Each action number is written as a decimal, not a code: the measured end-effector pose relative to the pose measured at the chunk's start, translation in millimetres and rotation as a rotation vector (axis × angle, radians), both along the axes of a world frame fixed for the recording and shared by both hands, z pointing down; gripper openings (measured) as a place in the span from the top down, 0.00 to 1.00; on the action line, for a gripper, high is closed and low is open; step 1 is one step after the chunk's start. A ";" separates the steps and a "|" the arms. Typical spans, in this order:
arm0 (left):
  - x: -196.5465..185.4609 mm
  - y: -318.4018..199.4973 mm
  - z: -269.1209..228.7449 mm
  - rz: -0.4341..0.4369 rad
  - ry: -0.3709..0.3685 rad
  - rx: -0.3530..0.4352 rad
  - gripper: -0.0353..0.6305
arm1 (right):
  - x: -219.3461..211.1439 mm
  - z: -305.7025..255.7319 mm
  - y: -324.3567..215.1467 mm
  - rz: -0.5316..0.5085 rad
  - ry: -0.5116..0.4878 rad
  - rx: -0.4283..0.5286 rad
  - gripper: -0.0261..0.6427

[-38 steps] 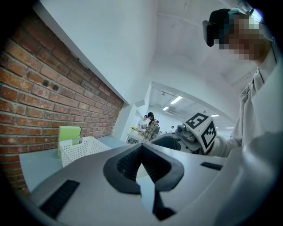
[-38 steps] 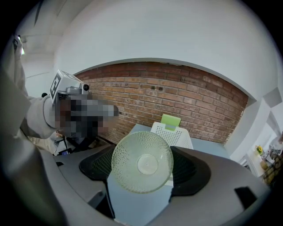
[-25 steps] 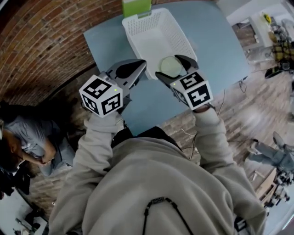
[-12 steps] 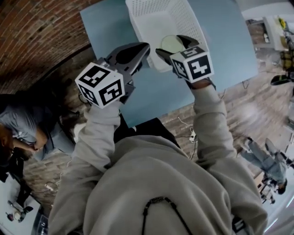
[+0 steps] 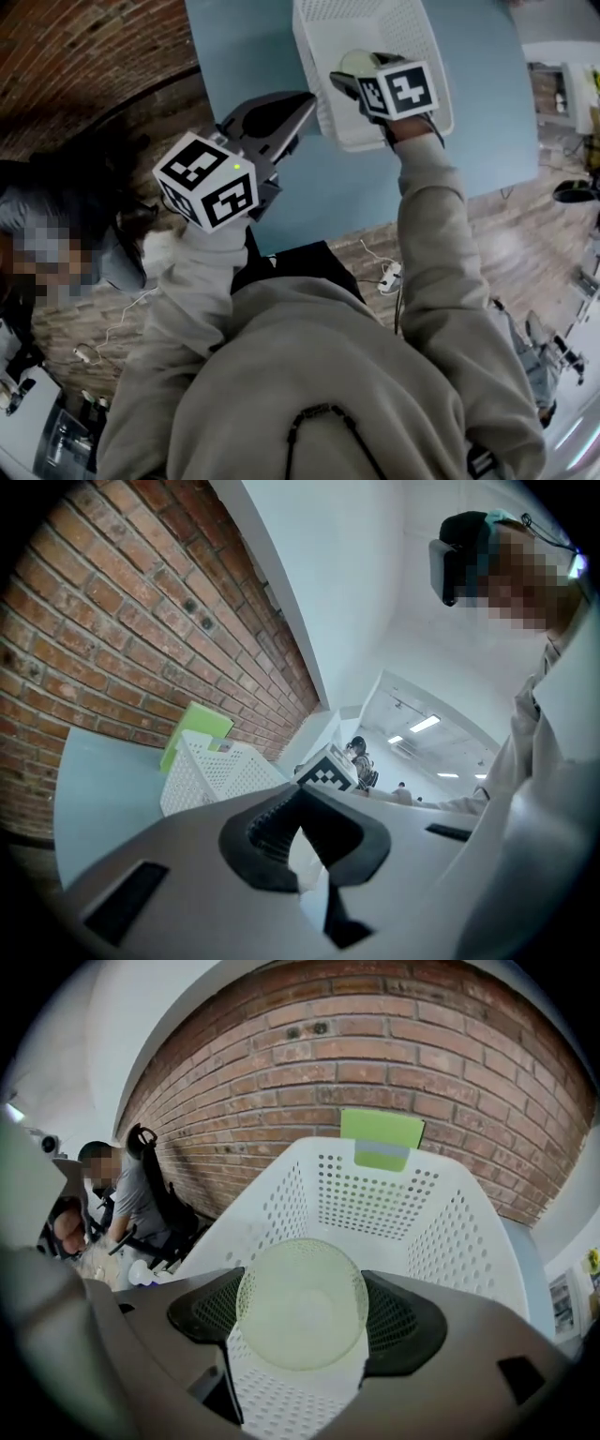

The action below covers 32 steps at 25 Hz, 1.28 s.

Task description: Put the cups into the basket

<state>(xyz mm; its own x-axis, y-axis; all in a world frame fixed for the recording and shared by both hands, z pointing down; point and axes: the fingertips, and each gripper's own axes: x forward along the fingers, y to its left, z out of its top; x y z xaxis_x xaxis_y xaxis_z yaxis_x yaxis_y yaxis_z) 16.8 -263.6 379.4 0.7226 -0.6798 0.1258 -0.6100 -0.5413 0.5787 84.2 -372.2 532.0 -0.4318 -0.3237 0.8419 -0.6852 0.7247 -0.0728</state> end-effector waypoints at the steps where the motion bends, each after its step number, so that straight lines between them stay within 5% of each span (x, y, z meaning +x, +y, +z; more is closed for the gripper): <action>1: -1.9 1.2 2.0 -0.004 0.001 -0.004 0.95 | -1.1 7.2 -2.8 0.003 0.004 -0.013 0.37; 13: -52.9 20.1 10.6 -0.057 -0.037 -0.030 0.95 | -24.2 85.6 -17.4 -0.007 0.053 -0.149 0.37; 32: -81.4 48.4 21.0 -0.106 -0.051 -0.063 0.95 | -23.9 113.3 -13.6 -0.054 0.104 -0.120 0.36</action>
<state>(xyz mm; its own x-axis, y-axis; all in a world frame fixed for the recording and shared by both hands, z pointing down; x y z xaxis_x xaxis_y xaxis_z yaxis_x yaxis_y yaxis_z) -64.6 -215.1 400.4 0.6384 -0.7419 0.2050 -0.6915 -0.4358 0.5761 60.3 -385.8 645.3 -0.3543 -0.1970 0.9141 -0.6538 0.7511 -0.0916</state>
